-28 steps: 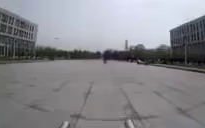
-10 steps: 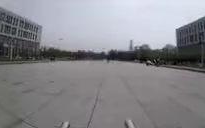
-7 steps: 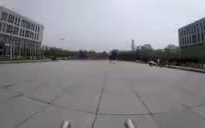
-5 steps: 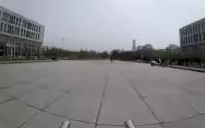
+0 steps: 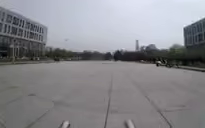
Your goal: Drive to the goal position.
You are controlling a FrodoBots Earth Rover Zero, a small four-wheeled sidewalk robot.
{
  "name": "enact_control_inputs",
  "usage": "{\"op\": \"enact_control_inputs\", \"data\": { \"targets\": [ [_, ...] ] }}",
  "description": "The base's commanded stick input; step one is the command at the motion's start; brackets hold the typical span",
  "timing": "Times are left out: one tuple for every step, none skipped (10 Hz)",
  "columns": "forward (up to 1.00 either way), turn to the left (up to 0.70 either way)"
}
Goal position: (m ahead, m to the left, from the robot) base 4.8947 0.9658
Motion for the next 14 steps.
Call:
{"op": "enact_control_inputs", "data": {
  "targets": [
    [1.00,0.13],
    [1.00,0.09],
    [1.00,0.00],
    [1.00,0.00],
    [1.00,0.02],
    [1.00,0.04],
    [1.00,0.01],
    [1.00,-0.15],
    [1.00,-0.40],
    [1.00,-0.40],
    [1.00,-0.40],
    [1.00,-0.40],
    [1.00,-0.40],
    [1.00,-0.40]
  ]
}}
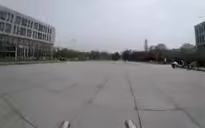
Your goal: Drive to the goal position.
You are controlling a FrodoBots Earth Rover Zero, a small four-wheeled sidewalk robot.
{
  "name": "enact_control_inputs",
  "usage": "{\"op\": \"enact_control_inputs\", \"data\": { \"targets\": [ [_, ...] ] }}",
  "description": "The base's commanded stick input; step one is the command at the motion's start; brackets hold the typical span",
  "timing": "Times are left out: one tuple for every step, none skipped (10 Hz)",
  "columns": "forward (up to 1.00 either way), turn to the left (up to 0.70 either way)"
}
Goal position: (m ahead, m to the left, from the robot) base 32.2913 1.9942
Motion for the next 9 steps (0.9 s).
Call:
{"op": "enact_control_inputs", "data": {
  "targets": [
    [1.00,0.17],
    [1.00,0.09],
    [1.00,0.09],
    [1.00,0.10],
    [1.00,0.06],
    [1.00,0.01],
    [1.00,0.07],
    [1.00,0.01],
    [1.00,-0.40]
  ]
}}
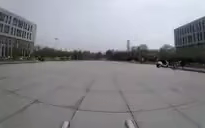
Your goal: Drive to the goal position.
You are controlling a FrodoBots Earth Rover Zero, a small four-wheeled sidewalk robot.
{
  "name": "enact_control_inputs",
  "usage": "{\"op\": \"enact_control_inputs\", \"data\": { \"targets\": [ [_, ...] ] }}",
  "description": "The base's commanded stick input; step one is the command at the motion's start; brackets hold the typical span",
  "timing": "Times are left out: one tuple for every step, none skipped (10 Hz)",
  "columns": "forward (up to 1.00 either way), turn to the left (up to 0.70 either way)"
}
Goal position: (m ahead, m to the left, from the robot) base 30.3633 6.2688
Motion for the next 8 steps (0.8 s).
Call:
{"op": "enact_control_inputs", "data": {
  "targets": [
    [1.00,-0.40],
    [1.00,-0.40],
    [1.00,-0.40],
    [1.00,-0.31],
    [1.00,0.08],
    [1.00,0.00],
    [1.00,0.00],
    [1.00,0.00]
  ]
}}
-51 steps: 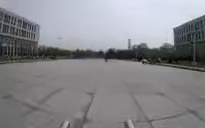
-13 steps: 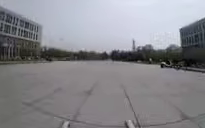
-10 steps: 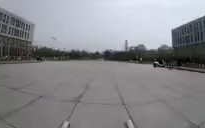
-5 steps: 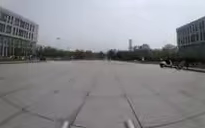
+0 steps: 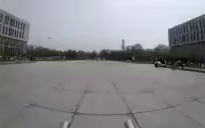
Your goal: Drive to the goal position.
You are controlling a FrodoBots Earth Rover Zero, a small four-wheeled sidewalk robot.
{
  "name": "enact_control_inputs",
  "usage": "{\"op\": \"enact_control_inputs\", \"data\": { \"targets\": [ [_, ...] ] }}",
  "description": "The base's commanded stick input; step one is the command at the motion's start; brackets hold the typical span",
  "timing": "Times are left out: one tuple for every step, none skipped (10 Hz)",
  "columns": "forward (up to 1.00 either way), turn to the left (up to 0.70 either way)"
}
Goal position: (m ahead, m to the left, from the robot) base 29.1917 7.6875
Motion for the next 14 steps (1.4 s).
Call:
{"op": "enact_control_inputs", "data": {
  "targets": [
    [1.00,0.00],
    [1.00,0.00],
    [1.00,0.00],
    [1.00,0.00],
    [1.00,0.00],
    [1.00,0.00],
    [1.00,0.00],
    [1.00,0.00],
    [1.00,0.00],
    [1.00,0.00],
    [1.00,0.00],
    [1.00,0.00],
    [1.00,0.00],
    [1.00,0.00]
  ]
}}
